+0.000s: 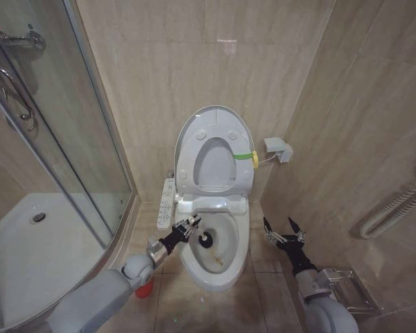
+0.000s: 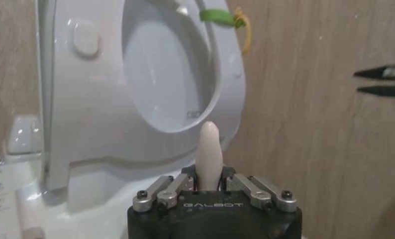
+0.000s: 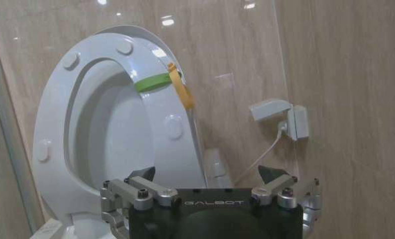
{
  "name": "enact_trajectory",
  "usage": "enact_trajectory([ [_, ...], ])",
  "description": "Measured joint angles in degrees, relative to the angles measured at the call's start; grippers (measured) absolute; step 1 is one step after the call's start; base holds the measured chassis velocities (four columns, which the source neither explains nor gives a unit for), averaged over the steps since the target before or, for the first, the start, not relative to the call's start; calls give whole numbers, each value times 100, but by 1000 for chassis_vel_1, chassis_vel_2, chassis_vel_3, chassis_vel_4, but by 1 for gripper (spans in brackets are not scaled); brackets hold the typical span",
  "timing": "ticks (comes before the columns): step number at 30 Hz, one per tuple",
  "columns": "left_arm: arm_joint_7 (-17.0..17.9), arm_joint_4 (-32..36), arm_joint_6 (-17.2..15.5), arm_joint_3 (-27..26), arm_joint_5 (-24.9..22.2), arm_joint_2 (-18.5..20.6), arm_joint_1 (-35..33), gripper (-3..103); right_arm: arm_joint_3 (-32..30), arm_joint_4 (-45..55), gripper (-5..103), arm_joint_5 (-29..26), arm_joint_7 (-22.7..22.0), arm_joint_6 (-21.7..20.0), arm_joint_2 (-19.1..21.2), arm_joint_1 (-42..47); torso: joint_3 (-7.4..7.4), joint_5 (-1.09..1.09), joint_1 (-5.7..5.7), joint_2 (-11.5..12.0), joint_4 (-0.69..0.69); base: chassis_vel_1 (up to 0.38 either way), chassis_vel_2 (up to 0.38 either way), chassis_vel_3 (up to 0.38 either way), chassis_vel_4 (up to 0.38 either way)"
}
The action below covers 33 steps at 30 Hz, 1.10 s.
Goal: Open the toilet lid, clean the toilet bowl with a toilet brush, close the toilet lid, and flush.
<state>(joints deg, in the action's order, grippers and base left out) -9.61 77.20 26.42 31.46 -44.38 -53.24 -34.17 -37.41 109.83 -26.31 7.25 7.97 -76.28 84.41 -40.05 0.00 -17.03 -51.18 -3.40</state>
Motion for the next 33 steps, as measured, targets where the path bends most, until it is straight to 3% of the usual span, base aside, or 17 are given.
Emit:
enact_trajectory([
  [10, 41, 697, 72, 72, -121, 74, -136, 22, 0, 0, 100, 0, 0, 0, 0, 0, 0, 0, 0, 0, -1, 0, 0, 0, 0],
  [16, 140, 830, -53, 245, -365, 32, -143, 22, 0, 0, 100, 0, 0, 0, 0, 0, 0, 0, 0, 0, -1, 0, 0, 0, 0],
  [26, 188, 843, -116, 351, -476, 23, -267, 22, 0, 0, 100, 0, 0, 0, 0, 0, 0, 0, 0, 0, 0, 0, 0, 0, 0],
  [33, 152, 404, -159, 285, -484, -21, -368, 22, 0, 0, 100, 0, 0, 0, 0, 0, 0, 0, 0, 1, 0, 0, 0, 0, 0],
])
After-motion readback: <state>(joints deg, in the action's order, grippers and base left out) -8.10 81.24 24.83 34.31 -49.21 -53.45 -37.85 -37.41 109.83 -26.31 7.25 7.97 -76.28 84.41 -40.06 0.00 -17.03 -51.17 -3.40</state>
